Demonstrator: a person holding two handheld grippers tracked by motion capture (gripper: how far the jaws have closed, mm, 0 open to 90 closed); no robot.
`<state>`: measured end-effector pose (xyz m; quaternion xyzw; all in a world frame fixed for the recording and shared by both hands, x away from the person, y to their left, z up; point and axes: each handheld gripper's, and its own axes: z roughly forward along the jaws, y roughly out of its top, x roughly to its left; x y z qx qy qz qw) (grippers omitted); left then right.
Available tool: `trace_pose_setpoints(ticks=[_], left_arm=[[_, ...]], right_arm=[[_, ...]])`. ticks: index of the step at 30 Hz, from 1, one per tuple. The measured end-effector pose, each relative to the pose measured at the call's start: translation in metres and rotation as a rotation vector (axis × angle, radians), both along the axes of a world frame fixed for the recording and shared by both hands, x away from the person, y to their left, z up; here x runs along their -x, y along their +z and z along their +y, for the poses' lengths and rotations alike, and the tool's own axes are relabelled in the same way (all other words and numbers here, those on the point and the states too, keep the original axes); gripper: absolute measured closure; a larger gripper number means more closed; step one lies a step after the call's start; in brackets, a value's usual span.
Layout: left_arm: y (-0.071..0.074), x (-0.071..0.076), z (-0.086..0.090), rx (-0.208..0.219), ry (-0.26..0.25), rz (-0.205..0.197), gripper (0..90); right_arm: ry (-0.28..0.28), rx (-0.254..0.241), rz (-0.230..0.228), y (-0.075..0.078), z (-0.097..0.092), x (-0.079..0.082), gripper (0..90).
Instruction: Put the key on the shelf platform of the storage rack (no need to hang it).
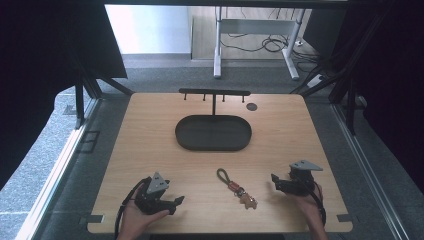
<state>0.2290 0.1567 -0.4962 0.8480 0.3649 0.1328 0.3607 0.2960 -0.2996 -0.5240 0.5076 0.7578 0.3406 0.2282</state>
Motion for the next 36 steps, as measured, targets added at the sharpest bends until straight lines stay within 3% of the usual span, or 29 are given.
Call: trace_pose_setpoints(ticks=[5, 18, 36], left_arm=[[0.001, 0.002, 0.0, 0.007, 0.0, -0.004, 25.5], [0.002, 0.001, 0.003, 0.018, -0.001, -0.004, 25.5], [-0.001, 0.001, -0.001, 0.021, -0.014, 0.007, 25.5]], right_arm=[[-0.001, -0.038, 0.0, 0.005, -0.011, 0.009, 20.9], [0.024, -0.053, 0.025, 0.008, -0.014, 0.013, 25.0], [0.069, -0.059, 0.007, 0.018, -0.02, 0.019, 32.3]])
